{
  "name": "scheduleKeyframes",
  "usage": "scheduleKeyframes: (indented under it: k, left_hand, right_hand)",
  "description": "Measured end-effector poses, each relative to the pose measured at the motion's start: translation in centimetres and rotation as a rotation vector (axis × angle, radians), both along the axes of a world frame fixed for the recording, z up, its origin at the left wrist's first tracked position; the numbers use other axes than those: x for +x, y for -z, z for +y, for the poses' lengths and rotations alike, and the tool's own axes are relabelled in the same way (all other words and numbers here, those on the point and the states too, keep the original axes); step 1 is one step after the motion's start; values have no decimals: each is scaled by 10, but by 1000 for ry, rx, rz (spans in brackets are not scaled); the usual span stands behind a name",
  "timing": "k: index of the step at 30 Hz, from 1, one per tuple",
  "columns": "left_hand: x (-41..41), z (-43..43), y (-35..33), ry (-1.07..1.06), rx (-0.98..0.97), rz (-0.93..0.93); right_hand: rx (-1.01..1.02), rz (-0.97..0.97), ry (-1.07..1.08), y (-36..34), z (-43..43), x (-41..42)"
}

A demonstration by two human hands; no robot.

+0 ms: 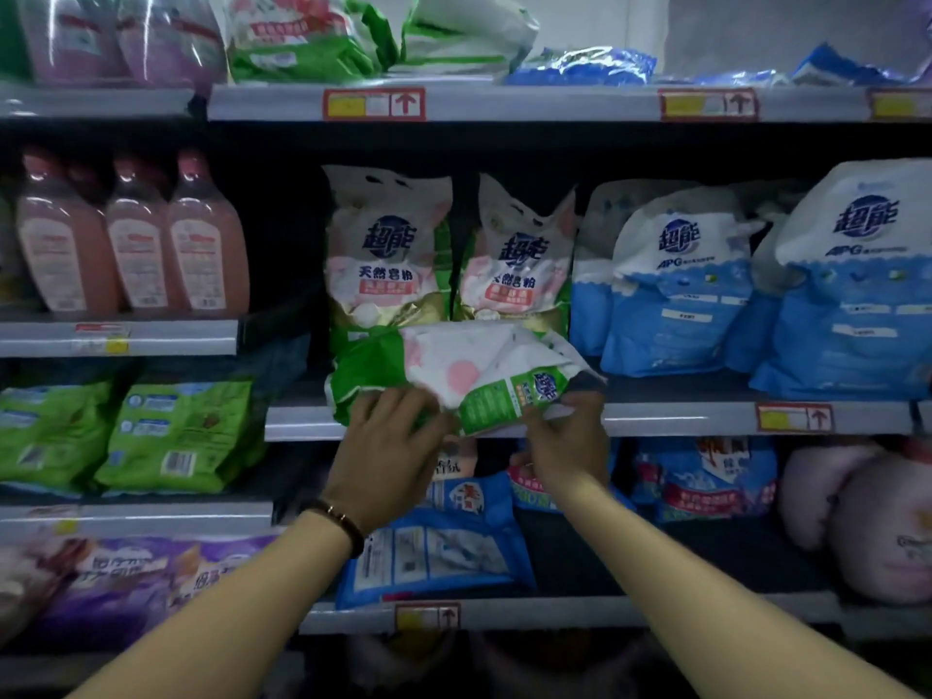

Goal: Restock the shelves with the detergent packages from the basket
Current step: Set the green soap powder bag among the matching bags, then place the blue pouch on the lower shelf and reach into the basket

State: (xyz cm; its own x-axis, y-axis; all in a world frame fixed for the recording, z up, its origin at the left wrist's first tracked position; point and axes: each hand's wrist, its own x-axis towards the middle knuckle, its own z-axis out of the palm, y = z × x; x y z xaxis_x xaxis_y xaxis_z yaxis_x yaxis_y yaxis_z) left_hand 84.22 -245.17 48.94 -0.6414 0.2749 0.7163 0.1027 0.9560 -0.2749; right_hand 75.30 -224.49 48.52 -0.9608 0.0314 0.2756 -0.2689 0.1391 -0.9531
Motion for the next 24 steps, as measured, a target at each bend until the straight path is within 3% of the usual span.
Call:
scheduleKeyframes:
  k: [3, 7, 10, 14, 19, 24]
  left_hand:
    - [16, 0, 65, 70, 22, -49]
    - [13, -20, 153, -135, 237, -484]
    - [5, -34, 196, -260, 359, -734]
    - [-15, -44, 222, -398, 386, -874]
    - [-58, -48, 243, -448, 489, -909]
    - [-86, -52, 241, -501, 458, -919]
  right_hand:
    - [104, 55, -28, 56, 3, 8]
    - [415, -240, -221, 139, -3, 4]
    - [542, -402, -288, 191, -12, 5]
    - [422, -593, -269, 221, -20, 3]
    - [274, -744, -269, 233, -28, -10]
    - [298, -703, -305, 237, -34, -18]
